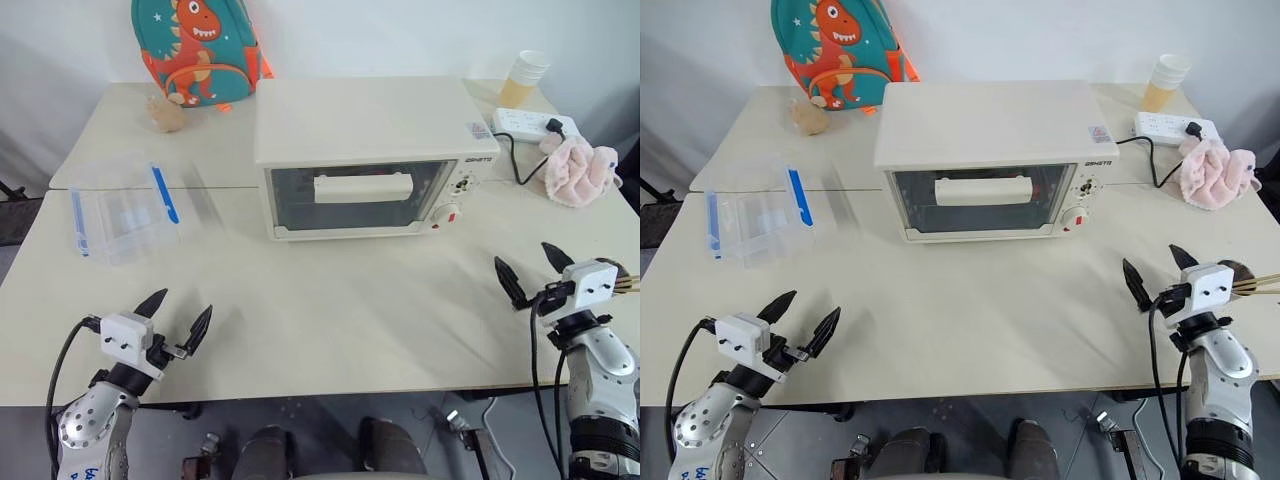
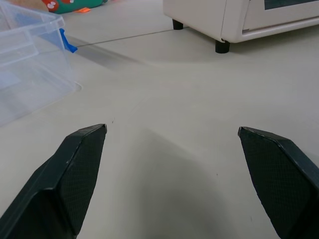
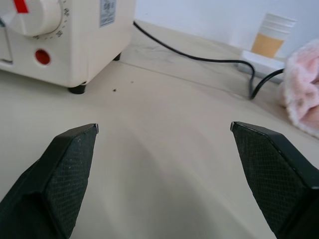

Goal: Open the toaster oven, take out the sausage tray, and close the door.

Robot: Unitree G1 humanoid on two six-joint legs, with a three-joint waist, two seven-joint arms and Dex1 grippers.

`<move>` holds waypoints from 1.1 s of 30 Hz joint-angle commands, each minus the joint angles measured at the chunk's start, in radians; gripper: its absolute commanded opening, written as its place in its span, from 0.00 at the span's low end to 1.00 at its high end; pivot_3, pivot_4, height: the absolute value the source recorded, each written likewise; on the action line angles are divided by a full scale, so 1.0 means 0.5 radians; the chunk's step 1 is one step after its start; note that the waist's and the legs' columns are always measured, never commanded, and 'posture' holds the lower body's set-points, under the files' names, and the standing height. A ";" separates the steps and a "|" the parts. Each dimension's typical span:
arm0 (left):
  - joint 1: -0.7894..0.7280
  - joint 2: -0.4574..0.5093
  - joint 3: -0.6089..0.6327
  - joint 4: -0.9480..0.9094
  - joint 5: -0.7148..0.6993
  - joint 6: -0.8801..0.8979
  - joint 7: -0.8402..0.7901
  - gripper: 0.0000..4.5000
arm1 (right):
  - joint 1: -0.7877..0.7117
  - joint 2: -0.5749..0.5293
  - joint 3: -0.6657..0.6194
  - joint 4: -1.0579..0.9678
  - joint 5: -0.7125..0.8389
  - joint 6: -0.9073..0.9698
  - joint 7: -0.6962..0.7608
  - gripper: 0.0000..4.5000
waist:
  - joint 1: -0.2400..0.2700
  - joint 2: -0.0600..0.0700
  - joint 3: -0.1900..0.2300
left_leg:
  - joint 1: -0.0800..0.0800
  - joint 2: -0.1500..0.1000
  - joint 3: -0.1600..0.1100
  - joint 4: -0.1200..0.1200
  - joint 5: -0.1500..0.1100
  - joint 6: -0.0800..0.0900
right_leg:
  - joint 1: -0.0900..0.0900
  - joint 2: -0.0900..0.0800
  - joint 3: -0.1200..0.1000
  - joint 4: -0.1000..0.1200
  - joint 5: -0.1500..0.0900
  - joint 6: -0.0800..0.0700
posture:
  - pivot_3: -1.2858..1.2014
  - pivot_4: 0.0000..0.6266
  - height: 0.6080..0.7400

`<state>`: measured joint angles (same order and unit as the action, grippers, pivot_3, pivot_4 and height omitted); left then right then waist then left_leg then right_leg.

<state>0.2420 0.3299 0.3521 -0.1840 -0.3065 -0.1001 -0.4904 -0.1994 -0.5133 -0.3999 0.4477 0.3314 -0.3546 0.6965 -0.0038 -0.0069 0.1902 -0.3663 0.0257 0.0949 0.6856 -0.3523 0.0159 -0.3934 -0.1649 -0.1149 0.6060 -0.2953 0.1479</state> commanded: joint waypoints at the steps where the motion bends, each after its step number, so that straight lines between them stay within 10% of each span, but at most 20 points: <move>1: -0.024 0.053 0.011 -0.092 -0.055 0.121 0.024 1.00 | -0.013 -0.018 -0.027 -0.028 0.075 -0.071 0.069 0.99 | 0.001 0.000 0.000 | 0.000 0.000 0.000 0.000 0.000 0.000 | 0.000 0.000 0.000 0.000 0.000 0.000 | 0.52 0.24 1.00; 13: -0.345 0.701 0.101 -0.249 -1.150 0.933 -0.822 1.00 | 0.426 -0.437 0.024 -1.166 0.751 0.880 0.678 0.99 | 0.004 0.005 0.001 | 0.000 0.002 -0.009 0.002 -0.001 0.000 | 0.000 0.001 -0.001 0.001 0.001 -0.001 | 0.52 0.24 1.00; 33: -0.669 0.550 -0.101 -0.191 -1.005 0.961 -0.833 1.00 | -0.734 -0.163 0.582 -0.925 0.677 1.433 0.595 0.99 | 0.002 0.006 0.001 | -0.010 0.008 0.003 0.015 -0.003 -0.008 | -0.007 0.020 -0.002 0.004 0.007 -0.011 | 0.52 0.24 1.00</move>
<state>-0.1046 0.6071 0.2928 -0.2364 -0.8153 0.3954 -0.9123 -0.5478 -0.5965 -0.1122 -0.0048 0.6774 0.3753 0.9741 -0.0027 -0.0041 0.1908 -0.3712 0.0300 0.0963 0.6929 -0.3539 0.0117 -0.3971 -0.1548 -0.1161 0.6081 -0.2916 0.1426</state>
